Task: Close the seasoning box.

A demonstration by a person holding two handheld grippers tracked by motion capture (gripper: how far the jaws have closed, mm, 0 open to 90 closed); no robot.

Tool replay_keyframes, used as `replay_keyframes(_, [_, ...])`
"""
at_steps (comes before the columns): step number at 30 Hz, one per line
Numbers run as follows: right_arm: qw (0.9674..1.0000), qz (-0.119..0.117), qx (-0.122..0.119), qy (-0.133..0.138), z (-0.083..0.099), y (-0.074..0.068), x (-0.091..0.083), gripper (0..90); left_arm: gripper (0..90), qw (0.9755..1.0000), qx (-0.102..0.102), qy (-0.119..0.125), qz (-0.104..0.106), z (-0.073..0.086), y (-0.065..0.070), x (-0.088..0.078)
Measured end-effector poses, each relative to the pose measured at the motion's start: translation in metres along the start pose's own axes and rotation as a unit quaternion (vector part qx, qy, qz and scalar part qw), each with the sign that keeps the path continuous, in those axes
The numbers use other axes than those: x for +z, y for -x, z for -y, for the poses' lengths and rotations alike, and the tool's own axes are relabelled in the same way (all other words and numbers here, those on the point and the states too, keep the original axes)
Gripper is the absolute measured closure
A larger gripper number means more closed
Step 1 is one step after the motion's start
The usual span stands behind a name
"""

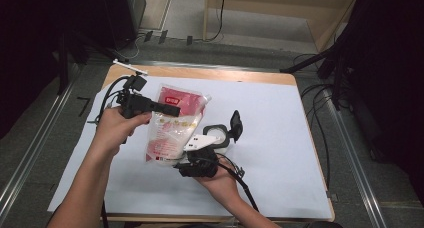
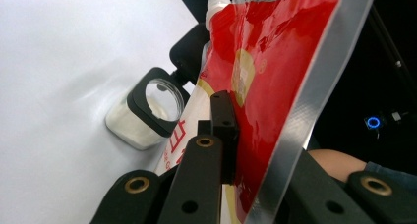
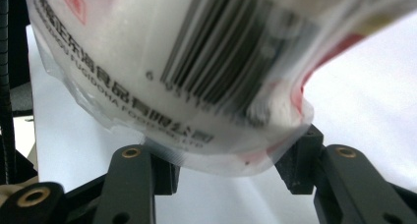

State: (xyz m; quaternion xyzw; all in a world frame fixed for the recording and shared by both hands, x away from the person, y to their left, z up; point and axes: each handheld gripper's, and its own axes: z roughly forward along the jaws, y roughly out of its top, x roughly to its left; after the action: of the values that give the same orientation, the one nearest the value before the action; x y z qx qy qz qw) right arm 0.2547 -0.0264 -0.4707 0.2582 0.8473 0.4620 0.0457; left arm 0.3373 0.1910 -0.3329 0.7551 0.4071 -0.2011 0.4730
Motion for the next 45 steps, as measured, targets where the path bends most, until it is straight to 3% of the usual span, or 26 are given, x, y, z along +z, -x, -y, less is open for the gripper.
replay_keyframes(5, [0.9997, 0.006, 0.014, -0.022, -0.002, 0.004, -0.002, 50.9, 89.7, 0.9998, -0.004, 0.018, 0.004, 0.000, -0.004, -0.009])
replay_keyframes(7, [0.9997, -0.001, 0.018, -0.017, -0.001, 0.006, -0.003, 50.9, 89.4, 0.9997, -0.004, 0.024, 0.005, 0.001, -0.004, -0.014])
replay_keyframes(12, [0.9996, -0.008, 0.026, -0.010, -0.003, 0.012, -0.009, 50.9, 89.0, 0.9986, 0.002, 0.039, -0.035, 0.002, -0.006, -0.020])
replay_keyframes(18, [0.9995, -0.021, 0.022, 0.001, -0.007, 0.014, -0.019, 49.8, 90.0, 0.9957, -0.003, 0.070, -0.061, 0.005, -0.029, -0.028])
replay_keyframes(25, [0.9988, -0.039, 0.028, -0.007, -0.007, 0.021, -0.035, 49.7, 90.0, 0.9941, -0.019, 0.081, -0.070, 0.005, -0.049, -0.020])
replay_keyframes(30, [0.9991, -0.031, 0.023, -0.019, -0.001, 0.025, -0.048, 49.9, 90.0, 0.9900, 0.000, 0.106, -0.093, 0.002, -0.054, -0.012])
replay_keyframes(33, [0.9988, -0.027, 0.034, -0.024, 0.005, 0.030, -0.055, 49.9, 90.0, 0.9883, 0.014, 0.124, -0.089, -0.001, -0.060, -0.008])
replay_keyframes(36, [0.9988, -0.024, 0.039, -0.020, 0.006, 0.034, -0.058, 49.5, 90.0, 0.9881, 0.012, 0.124, -0.090, -0.001, -0.069, -0.002])
replay_keyframes(40, [0.9982, -0.027, 0.050, -0.020, 0.006, 0.040, -0.058, 49.4, 90.0, 0.9894, 0.002, 0.096, -0.109, 0.002, -0.076, 0.004])
replay_keyframes(41, [0.9982, -0.027, 0.050, -0.021, 0.007, 0.041, -0.058, 49.4, 90.0, 0.9907, -0.001, 0.096, -0.096, 0.004, -0.078, 0.003])
replay_keyframes(45, [0.9976, -0.032, 0.056, -0.025, 0.007, 0.044, -0.056, 49.3, 89.9, 0.9893, -0.013, 0.115, -0.088, 0.013, -0.082, -0.004])
